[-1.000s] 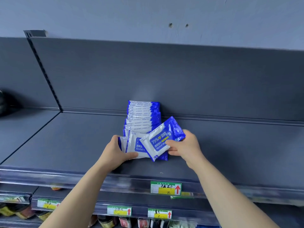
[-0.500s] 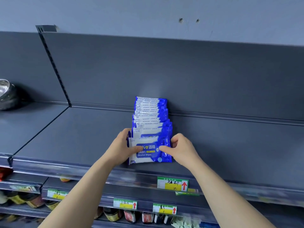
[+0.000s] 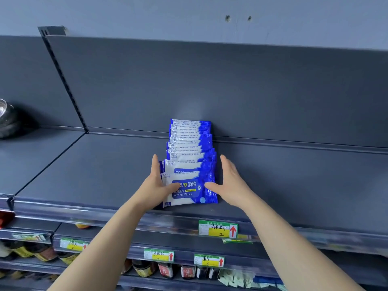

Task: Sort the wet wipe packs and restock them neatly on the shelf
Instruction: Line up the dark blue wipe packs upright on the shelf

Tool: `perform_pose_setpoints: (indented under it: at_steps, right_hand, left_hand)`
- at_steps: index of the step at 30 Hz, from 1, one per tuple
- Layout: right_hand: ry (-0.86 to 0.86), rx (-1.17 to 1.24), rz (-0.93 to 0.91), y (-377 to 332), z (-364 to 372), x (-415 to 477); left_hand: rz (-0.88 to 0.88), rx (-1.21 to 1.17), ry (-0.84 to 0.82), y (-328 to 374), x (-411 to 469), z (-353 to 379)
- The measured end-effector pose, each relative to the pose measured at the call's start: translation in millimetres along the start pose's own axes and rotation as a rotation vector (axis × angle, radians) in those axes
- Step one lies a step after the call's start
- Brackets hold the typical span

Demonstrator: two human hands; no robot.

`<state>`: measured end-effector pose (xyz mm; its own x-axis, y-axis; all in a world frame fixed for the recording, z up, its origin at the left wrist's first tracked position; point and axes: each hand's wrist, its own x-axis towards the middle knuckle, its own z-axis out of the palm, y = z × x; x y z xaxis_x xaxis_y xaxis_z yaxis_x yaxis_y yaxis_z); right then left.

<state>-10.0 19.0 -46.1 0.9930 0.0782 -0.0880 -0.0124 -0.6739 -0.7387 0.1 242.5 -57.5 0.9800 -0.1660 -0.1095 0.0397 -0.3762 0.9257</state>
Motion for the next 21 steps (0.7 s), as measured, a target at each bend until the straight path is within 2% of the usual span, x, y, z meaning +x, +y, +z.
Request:
perform_pose_setpoints:
  at_steps: [3,8,10,17,21]
  right_hand:
    - [-0.110,0.071,-0.034,-2,9,1]
    - [-0.042,0.084,-0.062,-1,12,2]
    - [-0.010,0.122,-0.052,0,10,2]
    - [0.085,0.031,-0.002,-1,16,-7]
    - [0.170,-0.155,0.028,-12,14,-25]
  left_hand:
    - [0.025,-0.013,-0.057,-3,-2,1]
    - [0.032,-0.058,-0.100,-3,2,-3]
    - [0.059,0.015,-0.090,-2,4,-4]
    - [0.084,0.265,-0.014,-8,0,-6]
    - [0.211,0.407,0.092,-3,-4,-5]
